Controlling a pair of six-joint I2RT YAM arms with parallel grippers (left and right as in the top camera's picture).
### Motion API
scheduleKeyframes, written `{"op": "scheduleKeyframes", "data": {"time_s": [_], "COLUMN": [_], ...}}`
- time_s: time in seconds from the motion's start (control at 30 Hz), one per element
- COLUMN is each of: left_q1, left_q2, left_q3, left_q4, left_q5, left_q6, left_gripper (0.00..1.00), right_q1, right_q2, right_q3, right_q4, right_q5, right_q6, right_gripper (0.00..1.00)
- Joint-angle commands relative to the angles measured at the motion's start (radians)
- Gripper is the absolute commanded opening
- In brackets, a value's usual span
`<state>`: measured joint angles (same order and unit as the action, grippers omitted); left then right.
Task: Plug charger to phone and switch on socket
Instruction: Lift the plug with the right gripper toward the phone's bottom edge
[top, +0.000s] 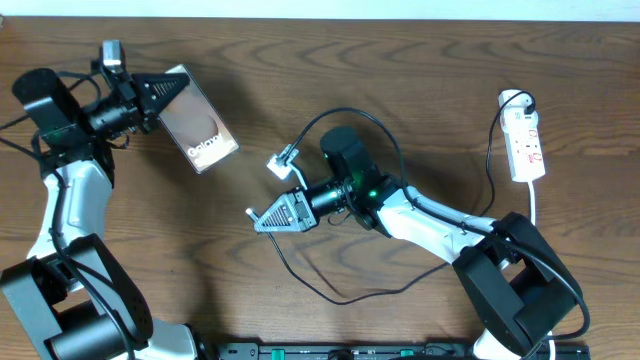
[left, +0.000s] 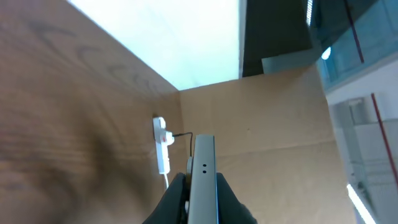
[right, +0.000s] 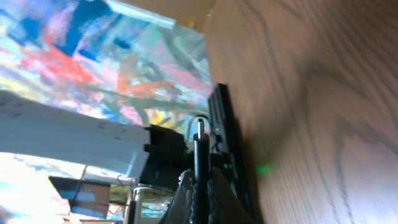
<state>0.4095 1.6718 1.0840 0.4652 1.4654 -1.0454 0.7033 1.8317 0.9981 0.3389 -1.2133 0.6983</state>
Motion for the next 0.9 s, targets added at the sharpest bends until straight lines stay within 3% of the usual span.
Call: {"op": "scheduleKeyframes", "data": {"time_s": [0.0,0.17,0.33,0.5,0.87], "left_q1": [0.000,-0.001,-0.001,-0.011,-0.084], "left_q2": [-0.019,-0.019,-0.019,-0.019,-0.019], "left_q3": [0.001,0.001,0.001,0.001,0.001], "left_q4": [0.074,0.275,0.392,0.397,0.446], "left_q5": [0.041,0.041,0.037,-0.001,-0.061], "left_q6": [-0.103,-0.281,-0.386,-0.408,-0.404], "left_gripper": [0.07,0.08,0.07,0.07,0.07], "right_q1": [-0.003,-0.008,-0.023,-0.029,-0.032], "right_q2": [0.003,0.003,0.003,0.003,0.003], "right_q3": [0.002,0.002,0.002,0.002,0.002], "right_q4": [0.064,0.223,0.343,0.452,0.566], "right_q5": [-0.054,-0.044,-0.001,0.055,0.109], "right_q6": [0.068,0.202,0.337,0.412,0.431], "right_gripper": [0.01,0.01,0.01,0.01,0.01]}}
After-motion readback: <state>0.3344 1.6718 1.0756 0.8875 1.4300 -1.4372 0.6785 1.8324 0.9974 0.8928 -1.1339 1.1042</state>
